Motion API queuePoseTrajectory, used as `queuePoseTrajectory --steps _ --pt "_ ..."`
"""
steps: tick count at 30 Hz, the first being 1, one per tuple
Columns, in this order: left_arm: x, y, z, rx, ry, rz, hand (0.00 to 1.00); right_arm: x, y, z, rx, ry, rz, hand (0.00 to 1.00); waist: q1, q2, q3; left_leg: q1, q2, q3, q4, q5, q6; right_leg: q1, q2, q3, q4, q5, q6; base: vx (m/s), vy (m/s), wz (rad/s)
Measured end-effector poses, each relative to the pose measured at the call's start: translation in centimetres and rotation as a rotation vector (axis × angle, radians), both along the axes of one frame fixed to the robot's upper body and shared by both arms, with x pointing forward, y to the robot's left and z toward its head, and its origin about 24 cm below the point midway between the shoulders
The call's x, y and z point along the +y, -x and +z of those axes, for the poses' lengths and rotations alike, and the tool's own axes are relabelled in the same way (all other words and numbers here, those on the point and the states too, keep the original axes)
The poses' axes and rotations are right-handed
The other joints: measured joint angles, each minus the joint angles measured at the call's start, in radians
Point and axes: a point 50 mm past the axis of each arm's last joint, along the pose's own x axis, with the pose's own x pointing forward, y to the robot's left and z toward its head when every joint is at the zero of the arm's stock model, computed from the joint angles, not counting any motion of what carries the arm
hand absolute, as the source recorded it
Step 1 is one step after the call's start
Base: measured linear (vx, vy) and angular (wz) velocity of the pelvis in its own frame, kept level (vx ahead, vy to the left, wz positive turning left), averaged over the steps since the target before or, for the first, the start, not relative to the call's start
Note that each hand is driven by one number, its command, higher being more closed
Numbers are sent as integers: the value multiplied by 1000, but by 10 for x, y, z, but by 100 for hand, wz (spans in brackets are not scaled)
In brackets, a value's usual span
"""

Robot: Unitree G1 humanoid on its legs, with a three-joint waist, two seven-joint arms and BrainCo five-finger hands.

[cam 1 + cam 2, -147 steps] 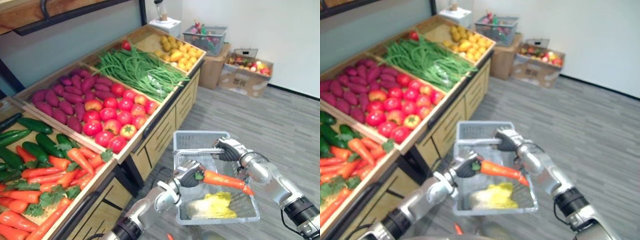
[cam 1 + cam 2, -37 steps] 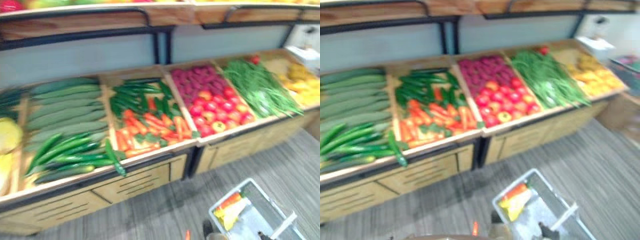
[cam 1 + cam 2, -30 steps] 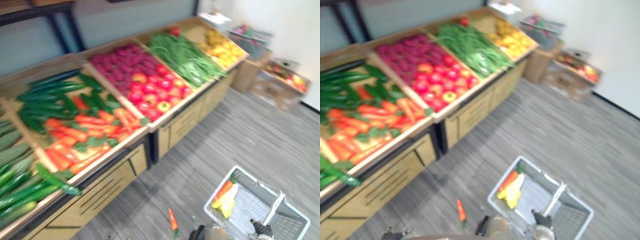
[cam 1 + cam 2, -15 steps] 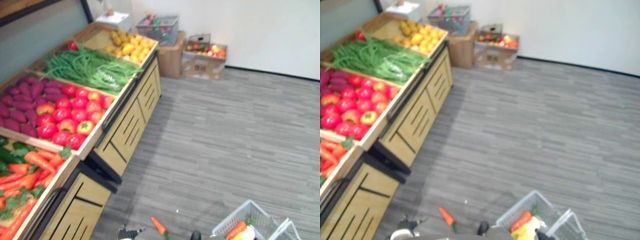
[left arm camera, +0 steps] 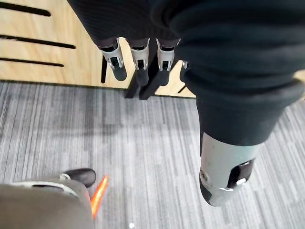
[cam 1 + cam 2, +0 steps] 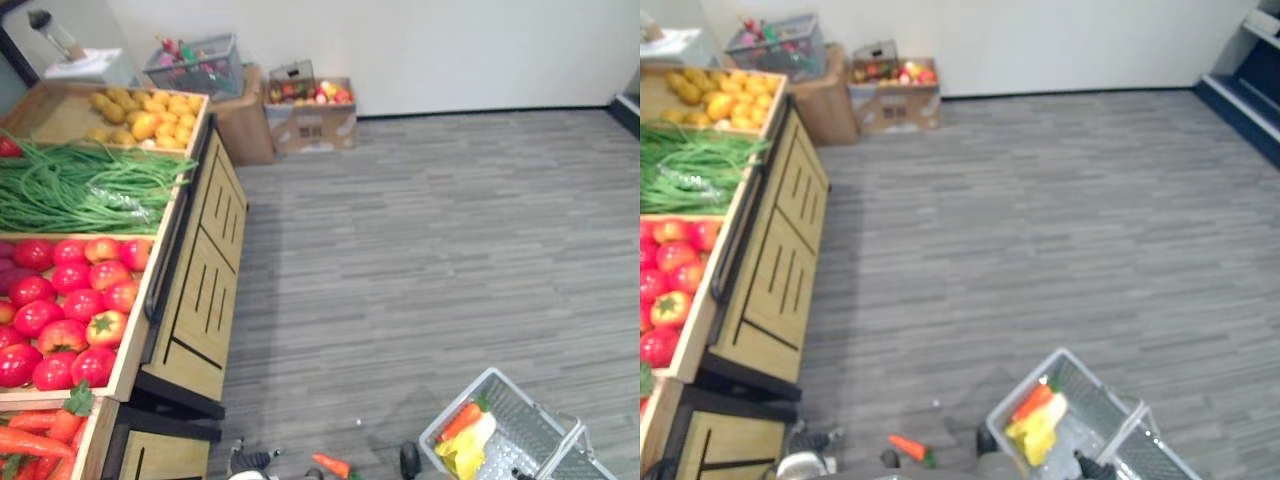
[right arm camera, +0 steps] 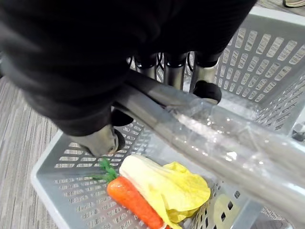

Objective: Pick vegetable in the basket

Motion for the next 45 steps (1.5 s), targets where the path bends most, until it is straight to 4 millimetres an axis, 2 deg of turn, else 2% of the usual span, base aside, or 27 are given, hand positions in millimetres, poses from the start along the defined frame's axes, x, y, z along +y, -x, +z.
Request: queuePoseTrajectory --steps 7,9,11,13,14,15,16,17,20,21,22,23,24,25,28,31,32,33,34,35,37,39,40,42,43,44,45 --pt "8 4 -1 33 -26 -46 0 3 -20 3 -39 -6 53 100 18 -6 0 37 -48 41 0 -35 57 0 -31 41 -10 5 8 166 124 -30" --pt "7 6 -2 45 -26 -54 0 1 -22 4 -47 -3 55 100 27 -4 2 61 -53 40 8 -42 67 -26 -31 41 80 -27 2 154 71 -27" --pt "5 7 -2 55 -27 -83 0 -5 -23 6 -61 7 20 100 32 7 25 108 -52 38 39 -54 86 -126 -24 41 408 -95 -17 89 34 -11" --pt "6 11 -3 67 -31 -91 0 -7 -23 9 -85 19 -2 100 12 5 37 161 -63 22 50 -79 113 -215 -31 39 692 -78 -31 32 48 27" --pt "4 12 -3 69 -27 -89 0 -6 -22 9 -89 23 -4 100 4 14 42 179 -63 9 53 -101 120 -242 -33 37 763 -85 -31 143 79 34" --pt "6 13 -3 71 -29 -75 0 -4 -24 10 -108 24 -6 100 9 -6 51 227 -74 14 38 -136 127 -289 -33 26 875 -156 -29 154 57 12" --pt "8 15 -4 79 -30 -65 0 -2 -25 10 -110 20 -5 100 14 -15 52 242 -79 16 33 -136 127 -301 -34 16 881 -178 -29 182 35 7" --pt "8 16 -4 85 -28 -54 0 -1 -26 10 -116 20 1 100 15 -17 51 245 -76 12 31 -137 127 -311 -28 -18 851 -190 -37 141 -27 20" --pt "6 16 -4 76 -10 -6 0 1 -31 11 -131 17 1 100 15 -1 54 258 -40 -16 0 -144 109 -313 15 -128 584 -183 -39 229 -95 37" --pt "7 17 -4 71 -8 18 0 2 -31 11 -132 8 -6 100 18 -2 53 262 -33 -28 0 -153 90 -305 26 -138 472 -158 -35 312 -161 40" --pt "8 18 -4 66 -7 36 0 5 -28 9 -127 -5 -22 100 18 -7 52 277 -31 -46 0 -165 65 -279 26 -138 385 -62 -54 337 -177 40" --pt "4 18 -5 68 6 51 0 3 -27 9 -124 -3 -37 100 18 7 53 285 -11 -54 1 -173 52 -272 39 -154 402 -60 -69 352 -182 41" --pt "-2 17 -6 66 23 55 0 0 -25 9 -124 1 -68 100 27 36 45 287 11 -68 6 -156 23 -261 47 -182 408 -80 -90 414 -226 29" --pt "-6 14 -5 51 31 62 0 0 -26 9 -128 2 -76 100 28 45 43 282 18 -69 18 -124 -11 -259 46 -194 421 -97 -106 340 -187 24" --pt "-7 13 -5 44 37 74 0 -2 -27 10 -129 6 -74 100 27 47 40 259 23 -98 80 -50 -16 -226 41 -219 417 -115 -123 339 -210 15" --pt "-7 11 -5 42 35 70 0 -2 -22 9 -114 1 -70 100 28 42 34 218 18 -131 219 46 -21 -142 37 -229 360 -126 -132 263 -153 14" --pt "-6 11 -4 42 32 69 0 -1 -20 8 -107 -3 -60 100 30 40 27 170 15 -141 323 105 -46 -101 38 -229 321 -129 -136 189 -113 -1" --pt "-6 11 -4 41 32 69 0 -1 -19 8 -105 -5 -59 100 32 40 25 149 14 -145 375 134 -53 -84 39 -228 305 -130 -138 209 -124 -9" --pt "-5 11 -4 44 29 68 0 0 -18 7 -102 -8 -57 100 34 31 25 103 11 -152 479 207 -79 -53 38 -223 275 -134 -144 129 -68 -12" --pt "-5 12 -4 47 28 65 0 0 -18 7 -100 -9 -56 100 36 28 22 80 14 -150 535 210 -82 -40 36 -222 259 -136 -148 160 -63 -10" --pt "-6 13 -5 53 28 47 0 0 -16 6 -90 -14 -59 100 32 34 18 23 36 -131 620 112 -70 14 33 -217 222 -139 -153 134 -30 -3" --pt "-4 14 -5 57 19 42 0 -2 -15 6 -87 -9 -62 100 30 24 17 -1 73 -64 520 17 -37 59 6 -209 203 -140 -151 99 43 -6" --pt "-3 14 -5 58 15 38 0 -1 -15 6 -88 -9 -61 100 30 21 15 -4 77 -53 462 10 -36 60 -3 -204 203 -141 -146 45 94 -15" --pt "-2 14 -4 61 7 19 0 -2 -18 7 -91 -6 -50 100 30 20 12 -5 84 -39 203 23 -29 44 -23 -180 207 -147 -101 -24 180 -26" --pt "-3 15 -5 70 4 13 0 -3 -18 7 -84 1 -31 100 28 34 3 -7 90 -47 88 79 -19 24 -17 -164 214 -159 -75 -60 252 -33" --pt "-4 18 -6 84 10 15 0 -5 -16 7 -77 8 -25 100 29 47 -5 -9 96 -59 59 100 -31 17 -8 -153 214 -162 -66 -35 322 -47" --pt "-5 26 -9 112 19 19 0 -5 -13 5 -54 4 -17 100 26 53 -25 6 96 -66 34 41 -46 15 -2 -128 201 -156 -40 11 298 -48"
